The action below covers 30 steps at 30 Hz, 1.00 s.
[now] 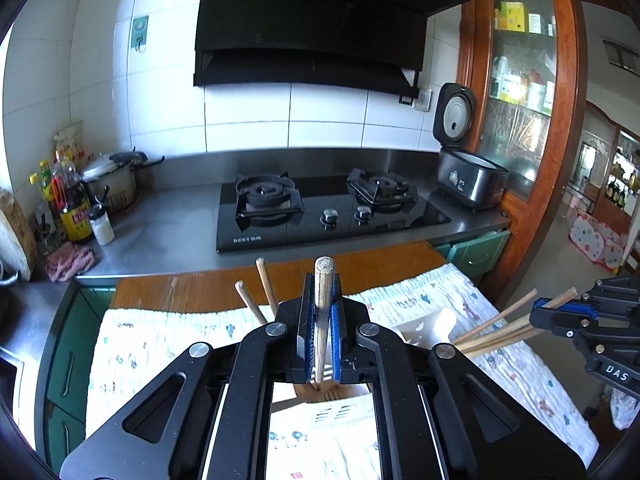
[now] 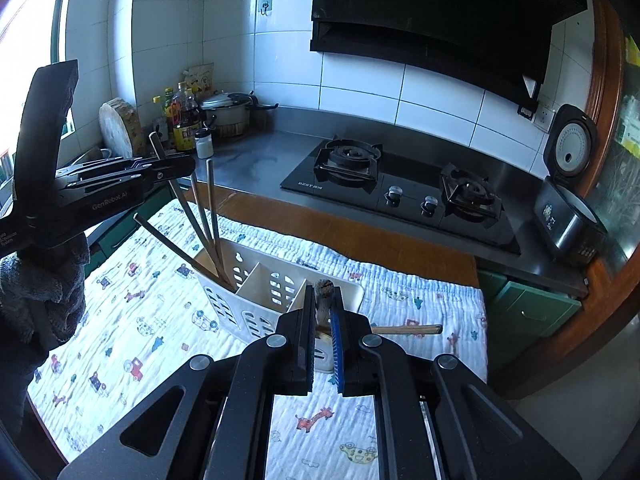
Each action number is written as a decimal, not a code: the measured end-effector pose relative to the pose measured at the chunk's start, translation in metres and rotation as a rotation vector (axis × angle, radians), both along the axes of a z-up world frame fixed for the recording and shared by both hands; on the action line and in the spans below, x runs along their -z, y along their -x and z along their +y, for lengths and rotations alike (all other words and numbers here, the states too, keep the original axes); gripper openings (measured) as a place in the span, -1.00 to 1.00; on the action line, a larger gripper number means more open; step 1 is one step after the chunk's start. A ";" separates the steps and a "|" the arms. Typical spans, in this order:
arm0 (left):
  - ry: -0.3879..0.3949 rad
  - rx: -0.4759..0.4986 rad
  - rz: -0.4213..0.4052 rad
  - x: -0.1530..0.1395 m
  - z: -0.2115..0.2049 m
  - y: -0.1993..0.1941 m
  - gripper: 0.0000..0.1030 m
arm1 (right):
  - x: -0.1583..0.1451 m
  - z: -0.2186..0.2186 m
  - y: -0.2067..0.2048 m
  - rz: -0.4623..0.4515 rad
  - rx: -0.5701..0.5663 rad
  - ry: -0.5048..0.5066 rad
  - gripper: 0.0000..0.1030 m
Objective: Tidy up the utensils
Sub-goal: 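Open the left tool over the holder while the right tool releases its chopstick, then move the left tool back to the chopsticks while the right tool returns too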
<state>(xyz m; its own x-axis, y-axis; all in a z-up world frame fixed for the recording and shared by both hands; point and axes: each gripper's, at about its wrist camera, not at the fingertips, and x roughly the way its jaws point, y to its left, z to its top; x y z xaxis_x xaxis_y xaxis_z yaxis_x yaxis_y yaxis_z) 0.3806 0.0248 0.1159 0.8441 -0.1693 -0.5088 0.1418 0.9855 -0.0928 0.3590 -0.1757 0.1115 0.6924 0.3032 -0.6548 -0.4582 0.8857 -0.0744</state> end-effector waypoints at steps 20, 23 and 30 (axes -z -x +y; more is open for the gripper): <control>0.019 0.007 -0.011 -0.006 0.000 0.017 -0.65 | 0.012 -0.007 -0.002 0.017 0.023 -0.046 -0.71; 0.016 0.010 -0.032 -0.013 -0.001 0.029 -0.50 | 0.003 -0.013 0.007 -0.015 0.036 -0.057 -0.59; 0.021 0.015 -0.072 -0.018 0.001 0.069 -0.04 | -0.012 -0.029 0.046 -0.113 0.072 -0.080 -0.31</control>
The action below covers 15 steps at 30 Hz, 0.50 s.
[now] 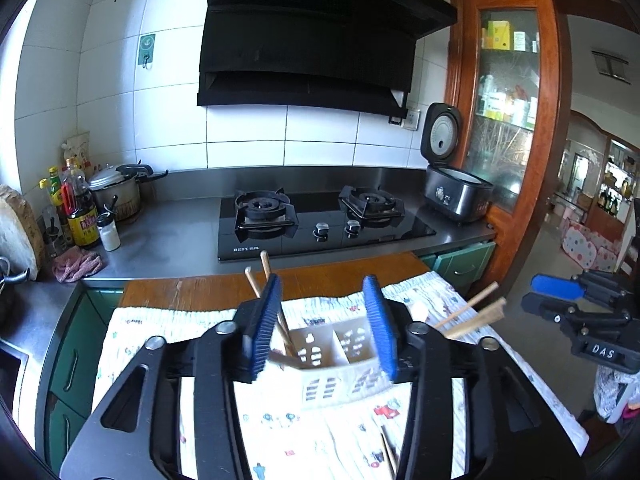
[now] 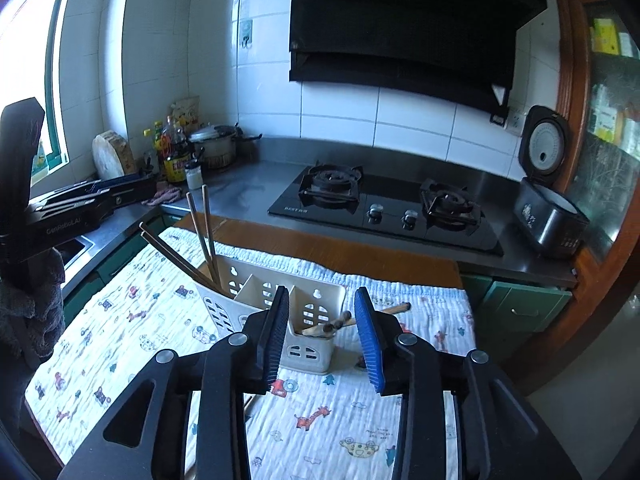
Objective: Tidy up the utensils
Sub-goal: 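Move the left tool back to the chopsticks while the right tool returns too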
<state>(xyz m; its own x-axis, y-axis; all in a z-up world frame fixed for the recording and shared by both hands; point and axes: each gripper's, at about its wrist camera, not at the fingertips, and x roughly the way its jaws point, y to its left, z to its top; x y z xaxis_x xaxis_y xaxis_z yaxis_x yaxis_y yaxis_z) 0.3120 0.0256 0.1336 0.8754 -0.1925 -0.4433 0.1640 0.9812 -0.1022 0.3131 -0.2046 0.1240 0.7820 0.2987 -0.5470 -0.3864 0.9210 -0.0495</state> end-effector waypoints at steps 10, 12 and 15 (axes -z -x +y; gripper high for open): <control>-0.001 -0.009 -0.017 0.025 0.007 0.076 0.36 | 0.042 0.004 0.068 -0.005 -0.022 0.021 -0.21; -0.007 -0.013 -0.016 0.034 0.007 0.091 0.43 | 0.062 0.008 0.080 0.027 -0.033 0.018 -0.21; -0.024 -0.018 -0.014 0.046 0.006 0.111 0.46 | 0.090 0.019 0.095 0.071 -0.042 0.027 -0.21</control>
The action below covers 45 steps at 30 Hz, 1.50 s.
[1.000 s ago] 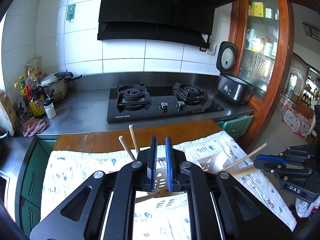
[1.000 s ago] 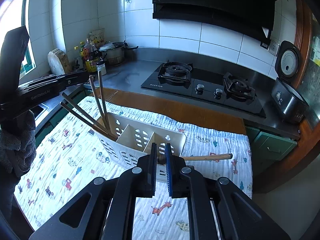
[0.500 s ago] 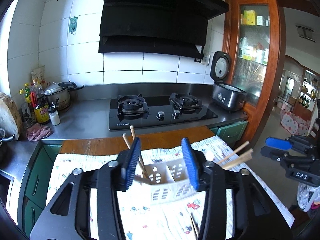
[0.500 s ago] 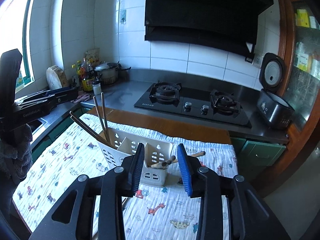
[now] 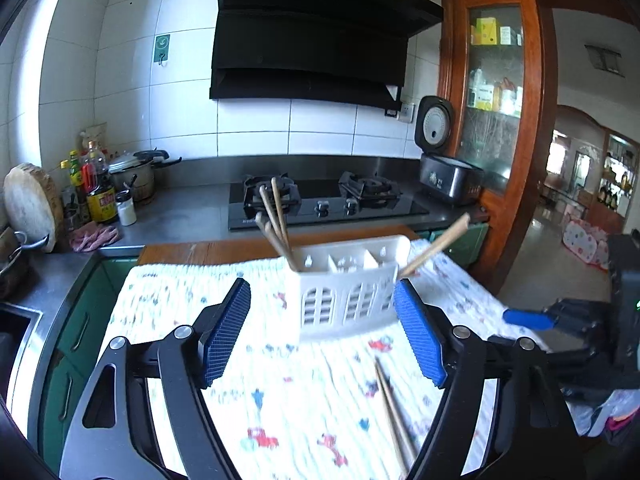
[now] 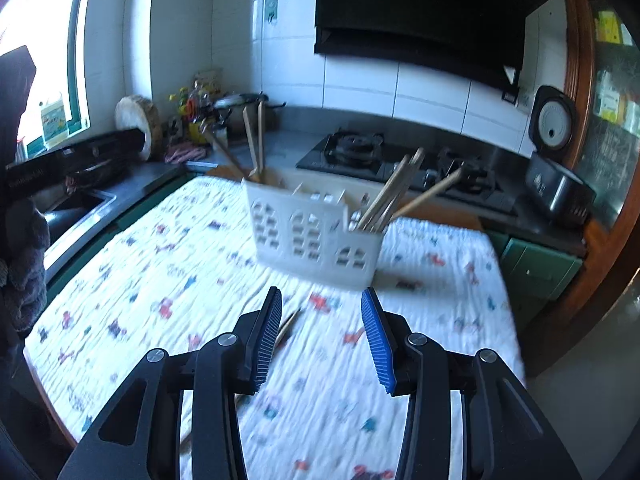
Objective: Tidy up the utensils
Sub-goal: 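Move the left tool back to the chopsticks while the right tool returns too, then close the right tool on a chopstick while the left tool approaches another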
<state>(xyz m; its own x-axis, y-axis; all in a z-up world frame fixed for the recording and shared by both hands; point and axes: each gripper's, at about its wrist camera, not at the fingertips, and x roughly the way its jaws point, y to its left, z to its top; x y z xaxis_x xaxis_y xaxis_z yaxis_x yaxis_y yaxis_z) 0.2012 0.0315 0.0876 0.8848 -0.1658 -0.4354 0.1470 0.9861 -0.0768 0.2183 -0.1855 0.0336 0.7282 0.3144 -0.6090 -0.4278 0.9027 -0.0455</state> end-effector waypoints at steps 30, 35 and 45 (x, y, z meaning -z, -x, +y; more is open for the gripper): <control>0.081 -0.185 0.128 0.092 0.059 0.092 0.52 | 0.127 0.060 0.046 0.292 0.077 -0.098 -0.68; 0.093 -0.182 0.140 0.098 0.062 0.092 0.52 | 0.133 0.067 0.044 0.291 0.112 -0.065 -0.72; 0.123 -0.198 0.149 0.104 0.072 0.095 0.52 | 0.143 0.076 0.041 0.291 0.157 -0.013 -0.77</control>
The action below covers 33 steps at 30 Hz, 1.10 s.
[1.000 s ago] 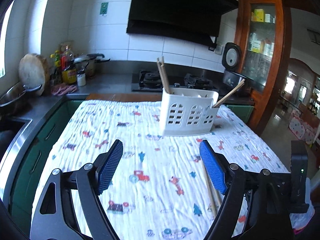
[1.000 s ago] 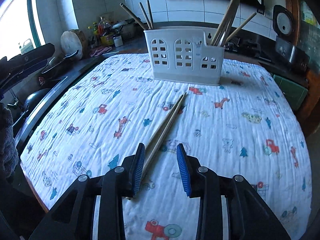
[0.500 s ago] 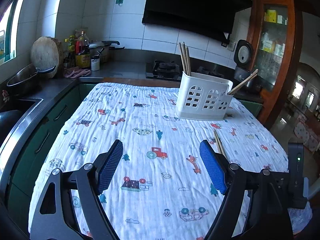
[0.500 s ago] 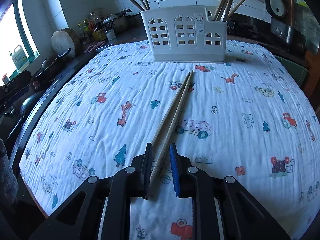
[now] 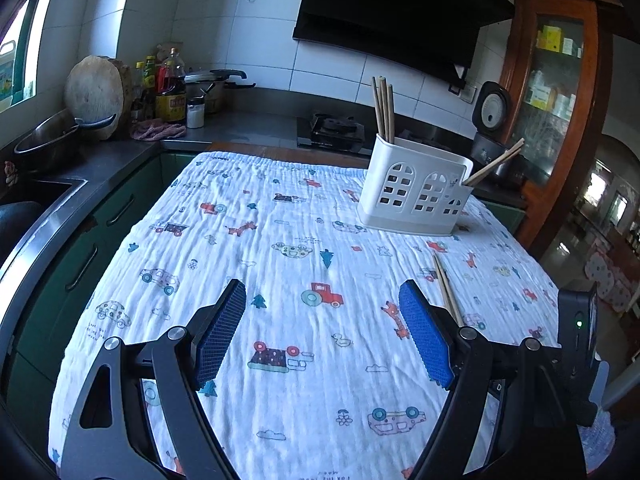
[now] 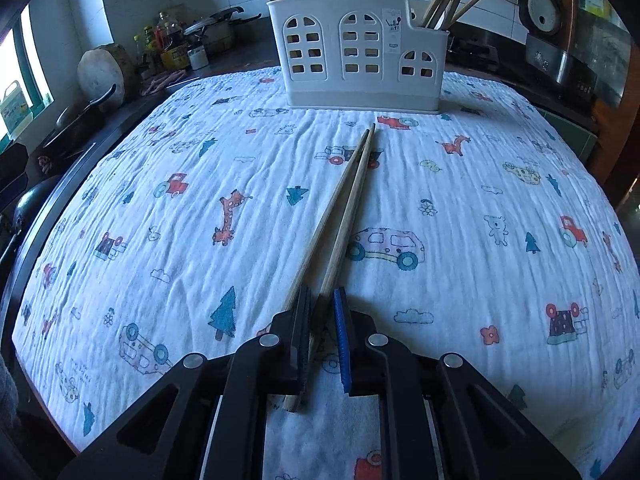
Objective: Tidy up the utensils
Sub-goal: 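Close the right tool on a chopstick while the left tool approaches another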
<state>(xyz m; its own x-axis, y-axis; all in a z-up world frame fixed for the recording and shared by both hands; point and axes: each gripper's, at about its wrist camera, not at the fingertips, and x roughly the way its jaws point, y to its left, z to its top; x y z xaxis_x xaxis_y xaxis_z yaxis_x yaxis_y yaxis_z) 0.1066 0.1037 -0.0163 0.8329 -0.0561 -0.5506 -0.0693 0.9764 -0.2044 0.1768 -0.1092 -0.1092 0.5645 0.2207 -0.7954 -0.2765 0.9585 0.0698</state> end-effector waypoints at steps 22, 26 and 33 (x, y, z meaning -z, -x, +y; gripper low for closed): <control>0.049 0.148 0.094 0.030 -0.065 -0.002 0.49 | -0.009 -0.044 0.017 -0.070 0.014 -0.016 -0.86; 0.054 0.197 0.122 0.038 -0.085 -0.004 0.41 | -0.005 -0.056 0.021 -0.063 0.011 -0.032 -0.86; 0.059 0.280 0.183 0.052 -0.118 -0.014 0.07 | -0.006 -0.078 0.025 -0.064 0.018 -0.054 -0.86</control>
